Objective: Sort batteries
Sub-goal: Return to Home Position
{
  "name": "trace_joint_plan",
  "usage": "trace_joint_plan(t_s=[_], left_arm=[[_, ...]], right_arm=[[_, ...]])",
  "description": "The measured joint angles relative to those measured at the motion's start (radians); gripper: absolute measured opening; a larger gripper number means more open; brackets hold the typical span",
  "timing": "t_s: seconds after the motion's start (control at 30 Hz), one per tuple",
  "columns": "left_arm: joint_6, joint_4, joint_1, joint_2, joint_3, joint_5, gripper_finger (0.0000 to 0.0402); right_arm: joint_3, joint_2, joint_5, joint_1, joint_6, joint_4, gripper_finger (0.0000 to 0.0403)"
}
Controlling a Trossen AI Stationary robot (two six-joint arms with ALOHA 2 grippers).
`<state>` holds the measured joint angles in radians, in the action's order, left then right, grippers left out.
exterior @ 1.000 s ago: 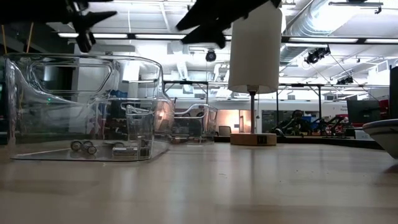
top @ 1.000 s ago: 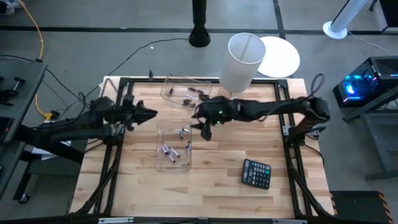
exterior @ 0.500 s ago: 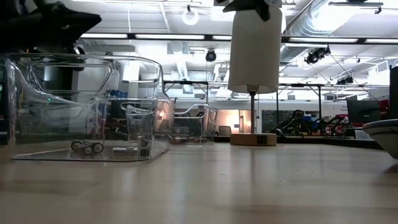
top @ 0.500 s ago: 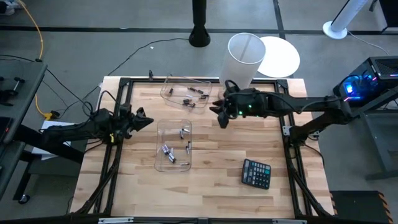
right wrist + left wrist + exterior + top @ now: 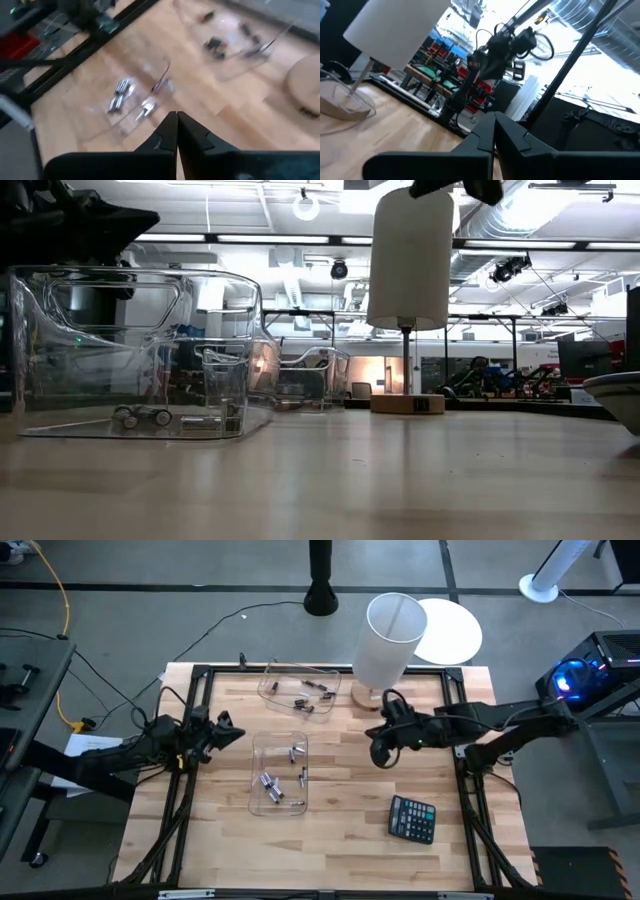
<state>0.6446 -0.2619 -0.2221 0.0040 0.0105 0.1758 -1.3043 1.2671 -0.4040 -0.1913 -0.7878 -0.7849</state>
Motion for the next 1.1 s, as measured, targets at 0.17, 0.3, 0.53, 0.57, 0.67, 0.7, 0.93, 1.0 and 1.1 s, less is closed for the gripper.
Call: trace_joint_plan(t_s=[0.17, 0.3, 0.53, 0.57, 0.67, 0.7, 0.93, 1.0, 1.1], left_arm=[[-0.005, -0.007, -0.019, 0.0, 0.0, -0.009, 0.0], [0.009, 0.005, -0.022, 0.0, 0.0, -0.021, 0.0], [0.07, 0.014, -0.017, 0.004, 0.0, -0.021, 0.0001], [0.064, 0.015, -0.017, 0.004, 0.0, -0.021, 0.0001], [0.049, 0.015, -0.017, 0.004, 0.0, -0.023, 0.0001], [0.05, 0.015, -0.017, 0.004, 0.0, -0.023, 0.0001], [0.052, 0.038, -0.017, 0.004, 0.0, -0.023, 0.0001], [0.051, 0.039, -0.017, 0.004, 0.0, -0.025, 0.0001], [0.05, 0.04, -0.017, 0.004, 0.0, -0.025, 0.0001]], right_arm=[[0.284, -0.11, 0.166, 0.014, 0.003, 0.31, 0.0], [0.606, -0.205, 0.277, 0.067, 0.055, 0.708, 0.0], [0.994, -0.399, 0.357, 0.201, 0.185, 1.073, 0.0], [1.036, -0.427, 0.36, 0.215, 0.212, 1.124, 0.0], [1.151, -0.483, 0.363, 0.255, 0.278, 1.313, 0.0], [1.187, -0.493, 0.363, 0.265, 0.303, 1.372, 0.0], [1.291, -0.511, 0.383, 0.296, 0.355, 1.436, 0.0], [1.291, -0.504, 0.382, 0.293, 0.387, 1.37, 0.0], [1.291, -0.502, 0.382, 0.294, 0.408, 1.252, 0.0]])
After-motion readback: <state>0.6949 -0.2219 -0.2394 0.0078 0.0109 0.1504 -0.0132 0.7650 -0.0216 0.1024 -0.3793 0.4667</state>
